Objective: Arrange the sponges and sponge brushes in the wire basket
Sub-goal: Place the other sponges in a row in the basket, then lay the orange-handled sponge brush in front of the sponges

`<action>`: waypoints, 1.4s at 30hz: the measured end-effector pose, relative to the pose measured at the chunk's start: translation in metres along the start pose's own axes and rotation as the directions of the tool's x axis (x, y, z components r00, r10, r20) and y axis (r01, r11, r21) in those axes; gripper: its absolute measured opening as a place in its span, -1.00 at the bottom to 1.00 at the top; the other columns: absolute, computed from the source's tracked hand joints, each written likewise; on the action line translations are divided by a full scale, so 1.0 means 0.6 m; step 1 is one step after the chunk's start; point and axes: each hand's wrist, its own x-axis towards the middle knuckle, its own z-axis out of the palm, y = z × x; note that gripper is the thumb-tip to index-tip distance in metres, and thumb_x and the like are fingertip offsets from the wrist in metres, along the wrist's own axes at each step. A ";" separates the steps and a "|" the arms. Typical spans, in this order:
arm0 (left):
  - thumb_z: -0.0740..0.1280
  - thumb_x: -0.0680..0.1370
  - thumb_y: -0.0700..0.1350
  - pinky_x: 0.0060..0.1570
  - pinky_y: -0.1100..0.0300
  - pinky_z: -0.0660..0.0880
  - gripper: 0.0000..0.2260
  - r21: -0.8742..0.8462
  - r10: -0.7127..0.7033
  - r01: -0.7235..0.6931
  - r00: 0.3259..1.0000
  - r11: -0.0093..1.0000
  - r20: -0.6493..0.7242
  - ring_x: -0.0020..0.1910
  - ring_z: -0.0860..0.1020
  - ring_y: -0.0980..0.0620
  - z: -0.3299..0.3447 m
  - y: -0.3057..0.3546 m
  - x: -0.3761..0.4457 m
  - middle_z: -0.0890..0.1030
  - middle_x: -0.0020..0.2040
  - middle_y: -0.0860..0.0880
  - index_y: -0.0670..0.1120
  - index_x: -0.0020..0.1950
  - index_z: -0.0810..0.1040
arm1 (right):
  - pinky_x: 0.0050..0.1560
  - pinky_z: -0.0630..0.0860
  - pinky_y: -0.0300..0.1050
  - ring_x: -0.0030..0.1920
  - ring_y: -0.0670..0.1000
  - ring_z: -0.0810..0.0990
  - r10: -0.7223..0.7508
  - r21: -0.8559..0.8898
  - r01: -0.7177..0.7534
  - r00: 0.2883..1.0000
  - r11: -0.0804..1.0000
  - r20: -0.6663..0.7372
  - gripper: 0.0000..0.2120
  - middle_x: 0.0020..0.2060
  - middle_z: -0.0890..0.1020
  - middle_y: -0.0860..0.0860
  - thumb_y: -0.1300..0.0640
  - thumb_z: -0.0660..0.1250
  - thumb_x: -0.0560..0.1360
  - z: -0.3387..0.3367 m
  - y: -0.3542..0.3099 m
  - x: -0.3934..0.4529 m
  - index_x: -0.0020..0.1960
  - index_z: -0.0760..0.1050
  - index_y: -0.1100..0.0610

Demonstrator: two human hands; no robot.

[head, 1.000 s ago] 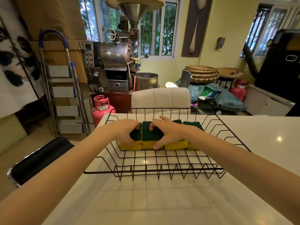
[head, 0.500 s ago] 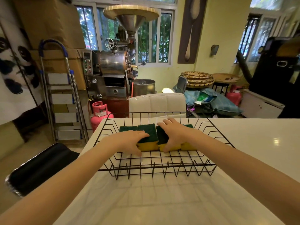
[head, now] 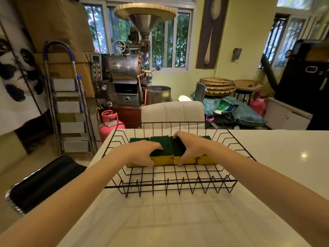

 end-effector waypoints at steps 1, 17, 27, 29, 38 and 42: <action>0.30 0.46 -0.12 0.35 0.04 0.26 -0.43 0.002 -0.006 0.006 1.000 1.000 0.000 0.38 0.27 -0.06 -0.001 0.002 0.001 0.27 0.45 -0.06 0.02 0.42 0.16 | 0.16 0.47 -0.05 0.19 0.08 0.43 0.006 -0.009 -0.006 1.000 1.000 0.007 -0.17 0.26 0.42 0.08 0.04 0.56 0.22 0.000 -0.001 0.000 0.35 0.19 0.08; 0.31 0.48 -0.08 0.21 0.10 0.45 -0.63 -0.346 0.116 -0.213 0.953 0.914 -0.280 0.14 0.51 0.06 -0.040 0.103 -0.081 0.54 0.23 -0.05 -0.01 0.27 0.40 | 0.13 0.38 -0.18 0.29 0.05 0.41 0.000 0.177 0.034 0.982 0.984 -0.190 -0.27 0.34 0.42 0.07 0.01 0.41 0.38 -0.030 -0.046 -0.163 0.43 0.12 0.04; 0.16 0.44 0.23 0.32 0.22 0.19 -0.45 -0.129 0.346 -0.459 0.801 0.879 -0.488 0.38 0.20 0.19 0.056 0.255 -0.192 0.21 0.45 0.14 0.17 0.40 0.14 | 0.24 0.21 -0.44 0.30 -0.22 0.28 0.022 0.227 0.132 0.820 0.965 -0.571 -0.37 0.29 0.34 -0.18 -0.06 0.33 0.42 0.068 -0.023 -0.415 0.40 0.13 -0.12; 0.17 0.39 0.31 0.37 0.18 0.14 -0.36 -0.144 0.385 -0.469 0.836 0.872 -0.390 0.42 0.11 0.20 0.078 0.270 -0.204 0.09 0.49 0.18 0.23 0.41 0.03 | 0.29 0.13 -0.39 0.35 -0.24 0.19 0.042 0.224 0.074 0.878 0.972 -0.476 -0.34 0.32 0.24 -0.25 -0.18 0.31 0.37 0.093 -0.007 -0.458 0.35 0.03 -0.29; 0.35 0.31 0.29 0.37 0.08 0.25 -0.17 -0.096 0.393 -0.391 0.920 0.915 -0.005 0.43 0.15 0.06 0.133 0.294 -0.199 -0.02 0.51 0.18 0.28 0.40 -0.11 | 0.31 0.22 -0.26 0.27 -0.20 0.26 0.147 0.142 -0.108 0.942 0.984 -0.302 -0.34 0.20 0.32 -0.23 -0.19 0.33 0.36 0.145 0.020 -0.550 0.39 0.21 -0.11; 0.40 0.29 0.25 0.26 0.07 0.39 -0.23 -0.068 0.376 -0.375 0.926 0.924 0.006 0.27 0.32 0.07 0.126 0.283 -0.196 0.25 0.40 0.14 0.24 0.39 0.07 | 0.17 0.34 -0.16 0.13 -0.06 0.39 0.121 0.046 -0.112 0.934 0.993 -0.336 -0.58 0.10 0.50 -0.09 -0.17 0.24 0.41 0.149 0.020 -0.544 0.18 0.46 0.00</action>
